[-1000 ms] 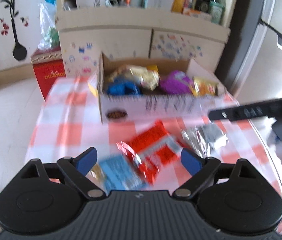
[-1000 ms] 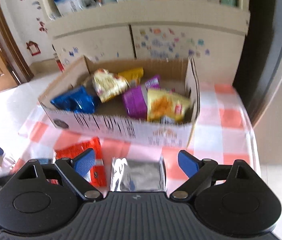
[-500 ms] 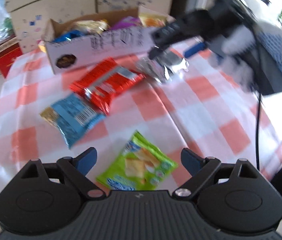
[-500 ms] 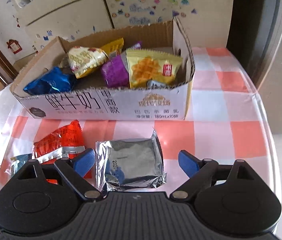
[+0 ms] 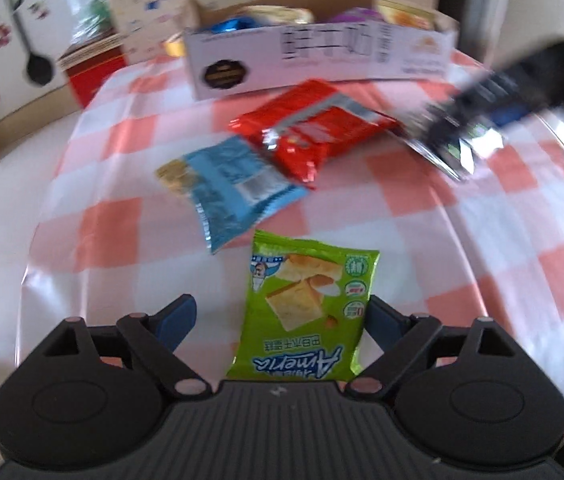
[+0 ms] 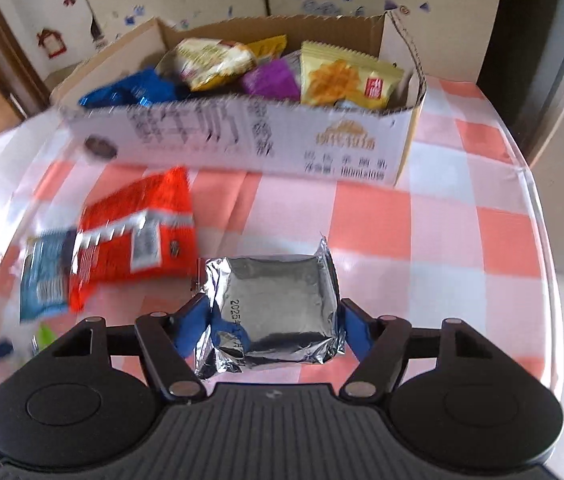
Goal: Organize snacks
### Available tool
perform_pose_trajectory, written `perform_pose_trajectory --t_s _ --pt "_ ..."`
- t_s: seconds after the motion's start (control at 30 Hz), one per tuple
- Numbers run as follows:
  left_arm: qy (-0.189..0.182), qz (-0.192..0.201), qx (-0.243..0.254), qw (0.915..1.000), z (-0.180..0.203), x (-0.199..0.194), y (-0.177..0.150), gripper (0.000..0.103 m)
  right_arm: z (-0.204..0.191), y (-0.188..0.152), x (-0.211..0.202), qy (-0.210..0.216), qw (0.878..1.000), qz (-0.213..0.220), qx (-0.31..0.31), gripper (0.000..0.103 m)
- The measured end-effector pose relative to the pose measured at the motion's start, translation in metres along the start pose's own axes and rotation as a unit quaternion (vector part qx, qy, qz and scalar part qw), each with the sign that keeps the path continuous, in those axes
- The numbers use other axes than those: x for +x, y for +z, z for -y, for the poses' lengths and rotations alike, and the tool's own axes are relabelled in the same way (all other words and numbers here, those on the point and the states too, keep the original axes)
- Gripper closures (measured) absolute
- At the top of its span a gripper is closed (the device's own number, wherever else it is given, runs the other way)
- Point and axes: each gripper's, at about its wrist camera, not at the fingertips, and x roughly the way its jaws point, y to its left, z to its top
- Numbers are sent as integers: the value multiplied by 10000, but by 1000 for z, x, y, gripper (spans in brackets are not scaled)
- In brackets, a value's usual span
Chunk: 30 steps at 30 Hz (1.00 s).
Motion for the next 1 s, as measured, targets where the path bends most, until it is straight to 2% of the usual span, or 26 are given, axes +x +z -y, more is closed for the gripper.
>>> perform_pose_trajectory --t_s 0.1,0.3,0.37,0.43,0.53,0.63,0.73,0.83,1.0 --pt "90 -62 -537 9985 -11 0 -2 10 -7 -17 -8 -2 9997 -167 169 27" --pt "373 -20 -743 9965 -17 -2 -11 1 -28 -53 -20 -48 9987 -387 340 18" --pt "289 -50 -914 9954 -24 -1 -14 0 -31 -62 -26 163 9981 -447 392 15" --pt "292 -6 -812 9963 -23 -2 -16 0 -36 -68 -32 409 9973 -482 360 11" --pt "248 46 -779 9966 -25 -1 -17 0 -43 -76 -44 490 9981 -366 -42 7" --pt "217 72 -743 9970 -25 -1 -18 0 -46 -79 -53 291 9964 -215 -770 6" --pt "195 134 -723 9971 -25 -2 -20 0 -42 -80 -58 74 9897 -97 -1423 5" --pt "202 191 -725 9970 -25 -2 -21 0 -36 -78 -58 91 9833 -117 -1812 5" --pt "185 243 -665 9973 -25 -3 -22 0 -45 -74 -51 103 9633 43 -2681 4"
